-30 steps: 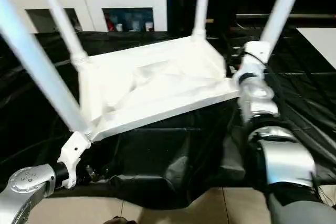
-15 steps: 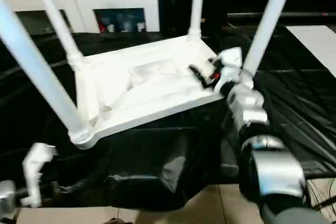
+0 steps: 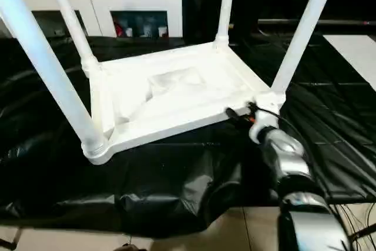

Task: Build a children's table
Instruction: Rotate table base

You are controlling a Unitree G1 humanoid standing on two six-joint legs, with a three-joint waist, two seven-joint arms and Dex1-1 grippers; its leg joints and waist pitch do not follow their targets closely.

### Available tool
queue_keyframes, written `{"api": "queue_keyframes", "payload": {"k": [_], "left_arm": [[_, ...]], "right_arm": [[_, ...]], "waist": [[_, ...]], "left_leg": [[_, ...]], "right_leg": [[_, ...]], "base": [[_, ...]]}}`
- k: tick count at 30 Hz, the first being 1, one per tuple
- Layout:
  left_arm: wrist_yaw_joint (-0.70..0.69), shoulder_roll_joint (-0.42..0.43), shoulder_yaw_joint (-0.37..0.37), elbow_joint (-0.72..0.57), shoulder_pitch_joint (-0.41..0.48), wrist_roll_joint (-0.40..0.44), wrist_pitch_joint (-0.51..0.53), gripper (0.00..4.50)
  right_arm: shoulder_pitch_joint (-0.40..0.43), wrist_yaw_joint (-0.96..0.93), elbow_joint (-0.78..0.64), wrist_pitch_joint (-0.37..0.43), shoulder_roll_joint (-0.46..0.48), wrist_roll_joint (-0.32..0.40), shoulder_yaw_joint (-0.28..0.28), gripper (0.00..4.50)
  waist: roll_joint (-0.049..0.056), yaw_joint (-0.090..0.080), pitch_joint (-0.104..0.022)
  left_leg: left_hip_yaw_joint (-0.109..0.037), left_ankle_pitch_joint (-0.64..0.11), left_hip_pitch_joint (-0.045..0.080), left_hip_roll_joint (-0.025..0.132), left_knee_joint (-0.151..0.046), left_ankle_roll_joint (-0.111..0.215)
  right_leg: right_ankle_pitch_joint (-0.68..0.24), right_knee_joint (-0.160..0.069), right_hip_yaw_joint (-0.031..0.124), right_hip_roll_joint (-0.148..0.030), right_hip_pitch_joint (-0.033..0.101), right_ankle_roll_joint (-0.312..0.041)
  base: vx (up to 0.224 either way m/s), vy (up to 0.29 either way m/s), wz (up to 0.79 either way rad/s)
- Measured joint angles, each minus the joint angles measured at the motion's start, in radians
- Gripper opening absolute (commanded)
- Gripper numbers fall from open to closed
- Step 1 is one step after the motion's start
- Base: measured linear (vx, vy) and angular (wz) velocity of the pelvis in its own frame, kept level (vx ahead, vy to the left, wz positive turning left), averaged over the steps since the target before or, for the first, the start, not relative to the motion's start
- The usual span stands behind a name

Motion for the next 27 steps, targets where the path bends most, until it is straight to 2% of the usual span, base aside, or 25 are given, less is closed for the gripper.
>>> {"api": "queue_keyframes", "payload": {"k": [3, 8, 14, 22, 27], "left_arm": [[0.023, -0.01, -0.02, 0.0, -0.038, 0.0, 0.009, 4.41], [0.043, -0.037, -0.077, 0.003, -0.118, 0.002, 0.03, 4.41], [0.042, -0.081, -0.142, -0.002, -0.199, -0.025, 0.071, 4.41], [0.028, -0.109, -0.245, -0.096, -0.215, -0.046, 0.131, 4.41], [0.019, -0.108, -0.285, -0.16, -0.211, -0.065, 0.172, 4.41]], "right_arm": [[0.005, -0.037, -0.007, 0.017, -0.019, -0.02, 0.004, 3.73], [0.034, -0.089, -0.016, 0.059, -0.026, -0.043, 0.013, 3.73], [0.035, -0.122, -0.009, 0.063, -0.01, -0.075, 0.036, 3.73], [0.012, -0.137, 0.031, 0.053, 0.043, -0.093, 0.055, 3.73], [-0.017, -0.127, 0.068, 0.039, 0.057, -0.1, 0.072, 3.73]], "waist": [[0.0, -0.005, 0.0], [-0.001, -0.003, 0.0], [-0.003, -0.002, 0.001], [-0.005, 0.0, 0.003], [-0.007, -0.006, 0.004]], "left_leg": [[0.0, 0.0, 0.002, 0.0, 0.0, 0.0], [0.0, 0.0, 0.003, 0.0, 0.0, -0.001], [0.001, 0.0, 0.003, 0.0, 0.0, -0.001], [0.001, 0.0, 0.003, -0.001, 0.0, -0.001], [0.001, 0.0, 0.003, 0.0, 0.0, -0.001]], "right_leg": [[0.0, 0.0, 0.0, 0.0, 0.0, 0.0], [0.0, 0.0, 0.001, 0.001, 0.0, 0.0], [0.0, 0.0, 0.002, 0.001, 0.0, 0.0], [0.0, 0.0, 0.003, 0.0, 0.0, 0.0], [0.0, 0.0, 0.003, 0.001, 0.0, 0.0]], "base": [[0.0, 0.0, 0.0], [0.0, 0.0, 0.0], [0.0, 0.0, 0.0], [0.0, 0.0, 0.0], [0.0, 0.0, 0.0]]}}
